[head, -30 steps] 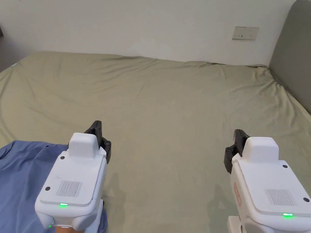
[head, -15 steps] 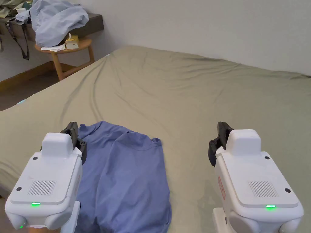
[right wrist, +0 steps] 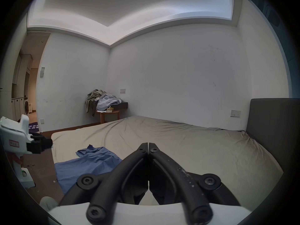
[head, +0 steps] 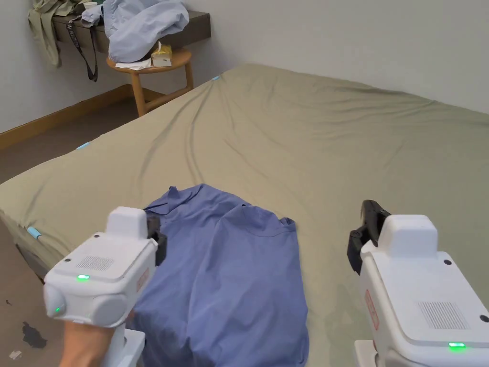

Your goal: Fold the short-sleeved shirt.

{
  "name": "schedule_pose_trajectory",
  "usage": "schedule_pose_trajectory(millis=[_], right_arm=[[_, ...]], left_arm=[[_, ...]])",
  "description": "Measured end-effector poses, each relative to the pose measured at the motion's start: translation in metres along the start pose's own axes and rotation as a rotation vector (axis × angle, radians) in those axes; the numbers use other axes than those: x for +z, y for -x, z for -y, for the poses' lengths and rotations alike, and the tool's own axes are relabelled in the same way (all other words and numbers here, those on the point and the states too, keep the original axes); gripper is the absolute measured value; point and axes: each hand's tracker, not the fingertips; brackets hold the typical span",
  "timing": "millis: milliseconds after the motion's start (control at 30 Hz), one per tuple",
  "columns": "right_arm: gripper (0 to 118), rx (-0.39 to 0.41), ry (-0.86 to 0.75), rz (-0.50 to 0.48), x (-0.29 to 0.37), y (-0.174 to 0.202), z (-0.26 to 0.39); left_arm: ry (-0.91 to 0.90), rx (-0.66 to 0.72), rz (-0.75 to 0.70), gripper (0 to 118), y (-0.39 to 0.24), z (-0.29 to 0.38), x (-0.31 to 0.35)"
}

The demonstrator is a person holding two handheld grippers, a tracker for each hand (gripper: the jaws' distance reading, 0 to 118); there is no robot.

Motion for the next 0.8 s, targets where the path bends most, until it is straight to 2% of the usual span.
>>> schedule_pose_trajectory(millis=[33,100,133,167,233,267,300,433,467,533,567,600,633,667,733,800], right_arm=[[1,0.002,0.007,0.009,-0.001,-0.004,0.002],[1,0.003,0.023,0.031,-0.003,-0.012,0.006],[1,0.002,0.033,0.041,-0.005,-0.017,0.008],[1,0.003,0.041,0.051,-0.007,-0.021,0.01],[1,0.011,0.067,0.072,-0.013,-0.031,0.015],[1,0.014,0.079,0.081,-0.015,-0.035,0.017],[1,0.015,0.088,0.093,-0.016,-0.04,0.021],[1,0.023,0.129,0.137,-0.021,-0.057,0.031],[1,0.024,0.139,0.146,-0.021,-0.061,0.034],[1,0.024,0.159,0.165,-0.023,-0.069,0.039],[1,0.022,0.168,0.173,-0.023,-0.072,0.042],[1,0.02,0.177,0.177,-0.023,-0.075,0.044],[1,0.018,0.184,0.183,-0.023,-0.078,0.045],[1,0.016,0.188,0.19,-0.023,-0.08,0.047],[1,0.009,0.197,0.196,-0.022,-0.085,0.048],[1,0.001,0.197,0.203,-0.018,-0.088,0.048]], left_arm=[[0.055,0.016,0.019,17,-0.004,0.0,-0.014],[0.149,0.042,0.071,52,-0.011,0.002,-0.04],[0.186,0.052,0.089,60,-0.014,0.004,-0.057],[0.237,0.058,0.103,60,-0.019,0.005,-0.071],[0.359,0.078,0.125,107,-0.028,0.012,-0.105],[0.375,0.094,0.115,118,-0.033,0.016,-0.115],[0.388,0.091,0.116,118,-0.038,0.021,-0.13],[0.518,0.059,0.092,111,-0.055,0.044,-0.179],[0.545,0.046,0.094,101,-0.059,0.05,-0.188],[0.603,0.016,0.097,74,-0.068,0.059,-0.192],[0.626,0.011,0.106,68,-0.072,0.063,-0.194],[0.529,0.017,0.06,66,-0.074,0.061,-0.183],[0.533,0.014,0.084,54,-0.076,0.058,-0.179],[0.541,0.007,0.125,34,-0.075,0.06,-0.183],[0.523,-0.039,0.102,1,-0.08,0.06,-0.181],[0.531,-0.054,0.119,0,-0.077,0.062,-0.18]])
